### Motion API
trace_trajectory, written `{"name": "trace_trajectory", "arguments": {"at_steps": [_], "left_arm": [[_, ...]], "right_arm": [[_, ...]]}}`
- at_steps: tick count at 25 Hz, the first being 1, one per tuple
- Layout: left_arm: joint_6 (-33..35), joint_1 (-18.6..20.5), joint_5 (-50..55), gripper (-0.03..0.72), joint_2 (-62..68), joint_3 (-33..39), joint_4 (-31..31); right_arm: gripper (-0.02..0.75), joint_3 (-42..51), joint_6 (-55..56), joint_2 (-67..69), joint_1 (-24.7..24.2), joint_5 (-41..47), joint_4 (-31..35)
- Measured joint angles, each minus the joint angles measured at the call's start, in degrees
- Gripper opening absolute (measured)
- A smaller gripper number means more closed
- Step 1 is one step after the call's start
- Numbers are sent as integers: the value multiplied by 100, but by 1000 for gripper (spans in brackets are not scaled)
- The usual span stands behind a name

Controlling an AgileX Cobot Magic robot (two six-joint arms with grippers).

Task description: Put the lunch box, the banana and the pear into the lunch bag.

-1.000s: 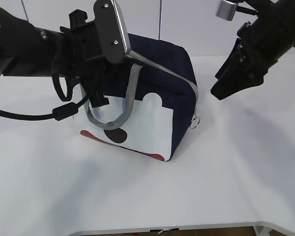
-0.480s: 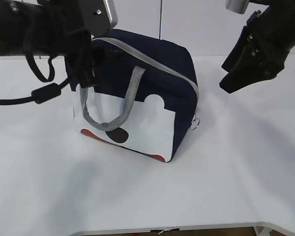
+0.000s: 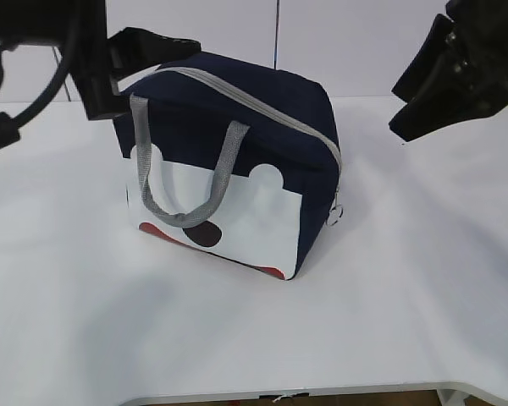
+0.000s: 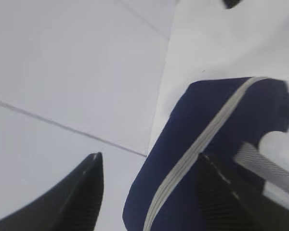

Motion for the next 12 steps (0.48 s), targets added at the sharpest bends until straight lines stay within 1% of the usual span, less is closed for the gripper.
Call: {"name": "trace_trajectory", "arguments": {"at_steps": [3,6,7,8,10,12], "left_arm": [[0,0,670,436,-302,0,531],[-102,0,1526,435,-559,0,1327],[-191,0,1874,435,-618,0,1706],[-347,0,2163,434,-669,0,2126],[-903,0,2732,433,-755,0,2989],[-1870,0,3066,432,-814,0,3959]], "right_arm": [[505,0,0,-148,0,11,0],[505,0,0,-335,0,20,0],[505,0,0,-412,0,20,0],[505,0,0,-480,0,20,0],[505,0,0,-649,0,33,0],[505,0,0,-818,0,53,0]]}}
